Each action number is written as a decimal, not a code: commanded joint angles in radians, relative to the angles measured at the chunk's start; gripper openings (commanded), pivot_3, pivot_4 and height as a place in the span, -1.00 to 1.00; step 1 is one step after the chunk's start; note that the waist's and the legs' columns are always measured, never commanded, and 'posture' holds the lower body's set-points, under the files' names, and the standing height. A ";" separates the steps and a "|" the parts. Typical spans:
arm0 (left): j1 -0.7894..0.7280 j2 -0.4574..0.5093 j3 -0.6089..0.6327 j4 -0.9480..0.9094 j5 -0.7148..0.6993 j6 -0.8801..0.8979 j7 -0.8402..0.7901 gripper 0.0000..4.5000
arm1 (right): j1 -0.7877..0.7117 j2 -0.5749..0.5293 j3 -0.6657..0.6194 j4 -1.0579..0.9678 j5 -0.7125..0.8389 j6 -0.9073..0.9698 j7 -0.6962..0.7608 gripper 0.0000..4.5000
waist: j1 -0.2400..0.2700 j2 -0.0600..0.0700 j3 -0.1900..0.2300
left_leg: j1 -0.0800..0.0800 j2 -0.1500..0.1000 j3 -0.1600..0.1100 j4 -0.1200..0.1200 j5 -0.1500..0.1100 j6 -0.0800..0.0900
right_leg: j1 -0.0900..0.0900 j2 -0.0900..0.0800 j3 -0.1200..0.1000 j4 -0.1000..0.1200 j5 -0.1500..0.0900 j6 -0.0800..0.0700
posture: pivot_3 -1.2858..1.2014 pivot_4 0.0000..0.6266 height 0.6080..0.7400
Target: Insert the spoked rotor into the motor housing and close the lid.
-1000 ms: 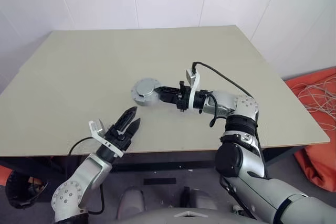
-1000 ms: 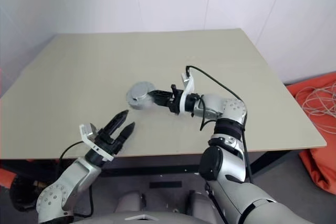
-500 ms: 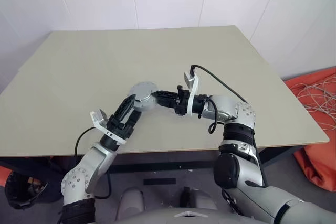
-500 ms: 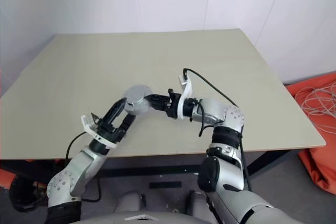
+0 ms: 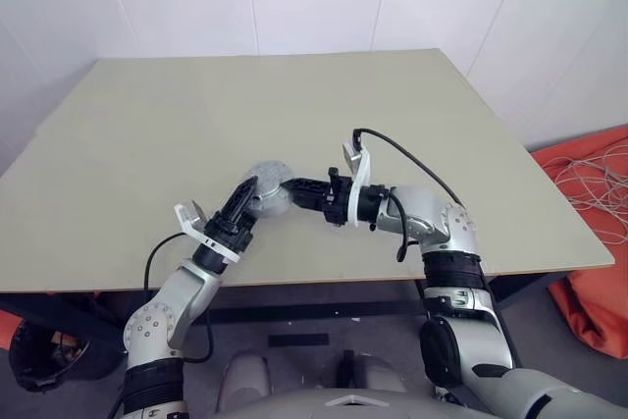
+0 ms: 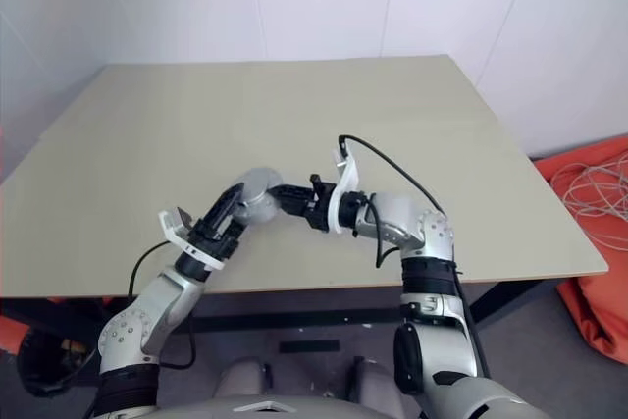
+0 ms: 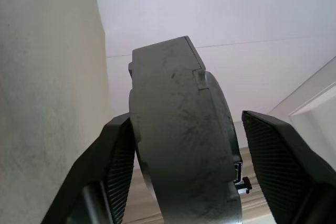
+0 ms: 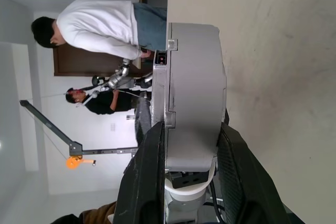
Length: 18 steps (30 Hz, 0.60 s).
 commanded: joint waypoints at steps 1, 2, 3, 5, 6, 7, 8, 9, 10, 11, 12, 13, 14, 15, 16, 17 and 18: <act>-0.011 0.004 -0.007 -0.021 -0.016 0.018 0.002 0.00 | -0.014 0.004 0.010 -0.072 0.060 -0.017 0.044 -0.49 | 0.000 0.000 0.000 | 0.000 0.000 0.000 0.000 0.000 0.000 | 0.000 0.000 0.000 0.000 0.000 0.000 | 0.03 -1.00 1.00; -0.011 0.003 -0.008 -0.023 -0.022 0.022 0.005 0.00 | -0.013 0.002 0.014 -0.073 0.060 -0.018 0.048 -0.49 | 0.000 0.000 0.000 | 0.000 0.000 0.000 0.000 0.000 0.000 | 0.000 0.000 0.000 0.000 0.000 0.000 | 0.03 -1.00 1.00; -0.010 0.003 -0.009 -0.026 -0.028 0.025 0.008 0.00 | -0.012 0.001 0.016 -0.074 0.060 -0.020 0.050 -0.49 | 0.000 0.000 0.000 | 0.000 0.000 0.000 0.000 0.000 0.000 | 0.000 0.000 0.000 0.000 0.000 0.000 | 0.03 -1.00 1.00; -0.009 0.000 -0.010 -0.033 -0.039 0.027 0.015 0.00 | -0.009 0.000 0.020 -0.078 0.060 -0.023 0.056 -0.49 | 0.001 -0.001 0.000 | 0.000 0.000 0.000 0.000 0.000 0.000 | 0.000 0.000 0.000 0.000 0.000 0.000 | 0.03 -1.00 1.00; -0.007 -0.002 -0.010 -0.037 -0.047 0.028 0.018 0.00 | -0.007 -0.001 0.022 -0.079 0.060 -0.023 0.059 -0.49 | 0.001 -0.001 0.000 | 0.000 0.000 0.000 0.001 0.000 0.000 | 0.000 0.000 0.000 0.000 0.000 0.000 | 0.03 -1.00 1.00; -0.006 -0.004 -0.009 -0.041 -0.054 0.028 0.021 -0.01 | -0.005 -0.002 0.023 -0.081 0.060 -0.024 0.061 -0.49 | 0.001 -0.001 0.000 | 0.000 0.000 0.000 0.001 0.000 0.000 | 0.000 0.000 0.000 0.000 0.000 0.001 | 0.03 -1.00 1.00; -0.005 -0.008 -0.006 -0.045 -0.062 0.025 0.023 -0.01 | -0.004 -0.003 0.025 -0.082 0.060 -0.024 0.063 -0.49 | 0.001 -0.001 0.000 | 0.000 0.000 0.000 0.001 0.000 0.000 | 0.000 0.000 0.000 0.000 0.000 0.001 | 0.03 -1.00 1.00; -0.004 -0.015 -0.001 -0.054 -0.076 0.016 0.031 -0.01 | -0.003 -0.004 0.025 -0.083 0.060 -0.027 0.065 -0.49 | 0.001 -0.001 0.000 | -0.001 0.000 0.000 0.001 0.000 0.000 | 0.000 0.000 0.000 0.000 0.000 0.001 | 0.03 -1.00 1.00; -0.003 -0.021 0.003 -0.064 -0.091 0.009 0.038 -0.02 | -0.003 -0.006 0.025 -0.083 0.060 -0.029 0.068 -0.49 | 0.001 -0.001 0.000 | -0.001 0.000 0.000 0.001 0.000 0.000 | 0.000 0.000 0.000 0.000 0.000 0.001 | 0.03 -1.00 1.00; -0.001 -0.027 0.005 -0.075 -0.103 0.004 0.047 -0.02 | -0.002 -0.008 0.025 -0.084 0.060 -0.031 0.071 -0.49 | 0.001 -0.001 0.000 | -0.001 0.000 0.000 0.001 0.000 0.000 | 0.000 0.000 0.000 0.000 0.000 0.001 | 0.03 -1.00 1.00; 0.002 -0.035 0.008 -0.086 -0.115 -0.004 0.057 -0.03 | -0.003 -0.011 0.023 -0.083 0.060 -0.035 0.075 -0.49 | 0.001 -0.001 0.000 | -0.001 0.000 0.000 0.001 0.000 0.000 | 0.000 0.000 0.000 0.000 0.000 0.001 | 0.03 -1.00 1.00; 0.004 -0.040 0.009 -0.094 -0.122 -0.009 0.065 -0.03 | -0.005 -0.013 0.022 -0.081 0.060 -0.038 0.080 -0.49 | 0.001 -0.001 0.000 | -0.001 0.000 0.000 0.001 0.000 0.000 | 0.000 0.000 0.000 0.000 0.000 0.001 | 0.03 -1.00 1.00; 0.007 -0.043 0.010 -0.100 -0.127 -0.014 0.072 -0.04 | -0.006 -0.016 0.021 -0.081 0.060 -0.040 0.087 -0.49 | 0.001 -0.001 -0.001 | -0.001 0.000 0.000 0.001 0.000 0.000 | 0.000 0.000 0.000 0.000 0.000 0.001 | 0.03 -1.00 1.00; 0.009 -0.046 0.010 -0.108 -0.131 -0.019 0.079 -0.04 | -0.007 -0.019 0.020 -0.080 0.060 -0.043 0.093 -0.49 | 0.001 -0.001 -0.001 | -0.001 0.000 0.000 0.001 0.000 0.000 | 0.000 0.000 0.000 0.000 0.000 0.001 | 0.03 -1.00 1.00; 0.012 -0.048 0.010 -0.114 -0.132 -0.024 0.086 -0.05 | -0.008 -0.022 0.021 -0.080 0.060 -0.048 0.098 -0.49 | 0.001 -0.001 -0.001 | -0.001 0.000 -0.001 0.001 0.000 0.000 | 0.000 0.000 0.000 0.000 0.000 0.001 | 0.03 -1.00 1.00; 0.014 -0.051 0.009 -0.122 -0.133 -0.031 0.093 -0.05 | -0.009 -0.025 0.021 -0.080 0.060 -0.058 0.099 -0.33 | 0.001 -0.001 -0.001 | -0.001 0.000 0.000 0.001 0.000 0.000 | 0.000 0.000 0.000 0.000 0.000 0.001 | 0.03 -1.00 1.00; 0.016 -0.053 0.007 -0.127 -0.135 -0.036 0.098 -0.05 | -0.009 -0.027 0.022 -0.080 0.060 -0.067 0.101 -0.15 | 0.001 -0.001 -0.001 | -0.001 0.000 -0.001 0.001 0.000 0.000 | 0.000 0.000 0.000 0.000 0.000 0.001 | 0.03 -1.00 1.00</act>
